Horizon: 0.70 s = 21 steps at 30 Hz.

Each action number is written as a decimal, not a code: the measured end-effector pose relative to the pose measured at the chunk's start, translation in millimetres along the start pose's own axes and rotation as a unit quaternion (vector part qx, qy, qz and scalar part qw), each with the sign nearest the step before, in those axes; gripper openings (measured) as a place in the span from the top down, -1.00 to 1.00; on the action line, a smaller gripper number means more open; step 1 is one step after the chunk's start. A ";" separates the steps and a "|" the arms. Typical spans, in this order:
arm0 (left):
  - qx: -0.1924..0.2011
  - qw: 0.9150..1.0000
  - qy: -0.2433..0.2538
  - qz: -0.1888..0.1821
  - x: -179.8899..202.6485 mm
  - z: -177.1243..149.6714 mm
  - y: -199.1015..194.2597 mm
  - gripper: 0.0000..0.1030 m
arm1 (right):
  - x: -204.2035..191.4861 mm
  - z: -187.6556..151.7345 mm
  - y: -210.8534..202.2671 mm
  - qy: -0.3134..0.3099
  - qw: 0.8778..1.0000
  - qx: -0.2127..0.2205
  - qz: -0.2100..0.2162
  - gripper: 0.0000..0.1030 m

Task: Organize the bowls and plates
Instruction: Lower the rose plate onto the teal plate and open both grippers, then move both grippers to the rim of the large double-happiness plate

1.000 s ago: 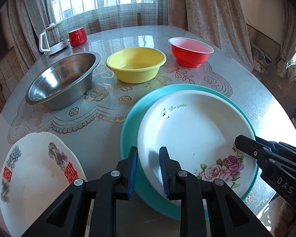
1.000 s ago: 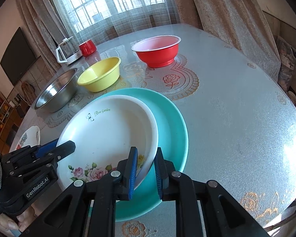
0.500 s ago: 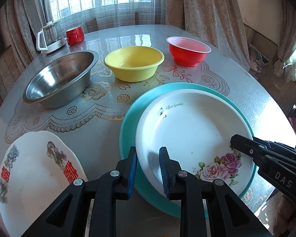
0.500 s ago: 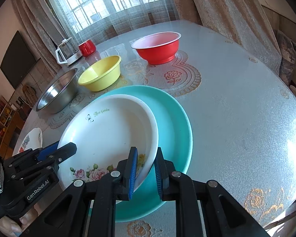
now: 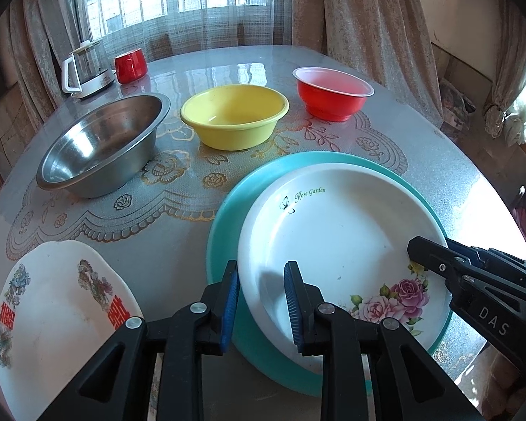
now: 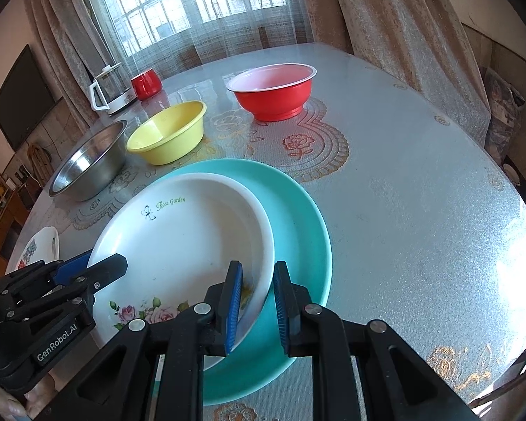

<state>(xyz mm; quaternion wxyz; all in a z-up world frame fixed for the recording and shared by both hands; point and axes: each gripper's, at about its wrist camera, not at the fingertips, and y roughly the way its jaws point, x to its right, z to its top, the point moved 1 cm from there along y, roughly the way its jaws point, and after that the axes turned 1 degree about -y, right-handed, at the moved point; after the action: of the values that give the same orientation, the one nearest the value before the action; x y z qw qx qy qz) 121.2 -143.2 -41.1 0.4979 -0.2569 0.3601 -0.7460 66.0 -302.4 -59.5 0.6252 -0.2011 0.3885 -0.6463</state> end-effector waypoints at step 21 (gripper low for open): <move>0.054 0.998 -0.035 0.008 -17.2 -2.7 -45.8 0.33 | -4.8 5.2 -27.0 0.001 0.999 0.049 -0.006 0.34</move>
<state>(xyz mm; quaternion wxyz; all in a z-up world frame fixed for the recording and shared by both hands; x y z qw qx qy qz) 100.0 -115.2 -6.9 0.5297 -0.2527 0.3035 -0.7506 53.0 -301.3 -34.8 0.6304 -0.1718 0.3558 -0.6682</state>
